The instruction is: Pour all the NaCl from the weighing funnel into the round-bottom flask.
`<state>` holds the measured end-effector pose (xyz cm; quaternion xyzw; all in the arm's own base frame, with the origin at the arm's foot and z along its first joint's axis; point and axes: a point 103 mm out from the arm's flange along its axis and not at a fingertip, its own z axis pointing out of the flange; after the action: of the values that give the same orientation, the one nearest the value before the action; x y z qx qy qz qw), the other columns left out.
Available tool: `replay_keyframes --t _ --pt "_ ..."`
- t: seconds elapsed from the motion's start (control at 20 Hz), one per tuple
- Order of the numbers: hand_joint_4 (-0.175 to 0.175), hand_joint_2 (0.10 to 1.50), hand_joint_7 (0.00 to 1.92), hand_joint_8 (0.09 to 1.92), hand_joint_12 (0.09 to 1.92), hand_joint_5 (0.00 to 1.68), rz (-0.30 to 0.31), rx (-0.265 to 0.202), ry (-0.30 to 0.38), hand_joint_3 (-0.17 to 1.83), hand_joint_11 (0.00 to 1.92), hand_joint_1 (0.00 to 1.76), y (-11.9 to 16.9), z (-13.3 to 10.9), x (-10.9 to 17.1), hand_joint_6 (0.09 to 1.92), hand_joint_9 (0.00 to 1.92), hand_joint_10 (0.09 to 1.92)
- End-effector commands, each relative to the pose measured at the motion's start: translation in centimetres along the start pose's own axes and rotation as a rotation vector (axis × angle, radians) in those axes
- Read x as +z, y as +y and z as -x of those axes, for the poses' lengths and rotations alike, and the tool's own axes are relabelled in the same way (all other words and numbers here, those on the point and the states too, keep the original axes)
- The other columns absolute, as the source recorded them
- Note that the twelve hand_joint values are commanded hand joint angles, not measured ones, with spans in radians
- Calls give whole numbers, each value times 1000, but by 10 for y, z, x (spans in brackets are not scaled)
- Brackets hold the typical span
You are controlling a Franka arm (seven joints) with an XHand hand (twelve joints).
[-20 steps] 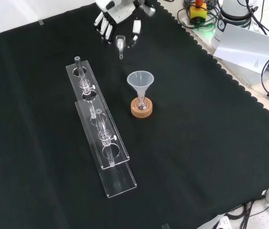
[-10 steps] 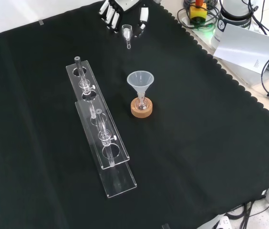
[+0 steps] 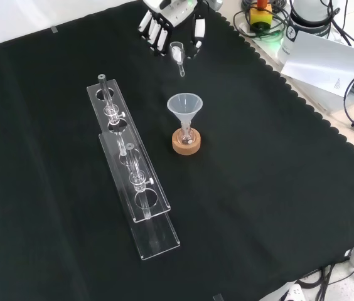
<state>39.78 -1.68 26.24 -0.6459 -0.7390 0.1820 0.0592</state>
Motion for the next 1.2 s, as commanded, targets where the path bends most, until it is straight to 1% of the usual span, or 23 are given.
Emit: replay_keyframes --t 0.05,0.35,0.6,0.8,0.9,1.05,1.2 --pt "133 724 677 765 1289 1075 -38 -19 -61 715 427 1079 7 -15 0 1040 859 578" --pt "125 714 769 753 1291 1078 -57 -25 -98 734 434 1082 14 -21 2 1043 914 572" --pt "125 712 795 748 1290 1079 -62 -33 -122 736 441 1083 19 -26 0 1043 934 568" --pt "126 712 801 747 1289 1079 -64 -32 -129 736 443 1083 21 -26 -1 1042 939 567" --pt "126 711 803 746 1289 1080 -68 -13 -135 736 443 1083 22 -27 -1 1041 941 567" --pt "127 711 805 746 1288 1080 -69 -10 -150 736 444 1083 24 -30 -2 1041 943 566" --pt "129 709 808 743 1287 1082 -67 -17 -159 737 447 1083 27 -33 -5 1037 945 563"
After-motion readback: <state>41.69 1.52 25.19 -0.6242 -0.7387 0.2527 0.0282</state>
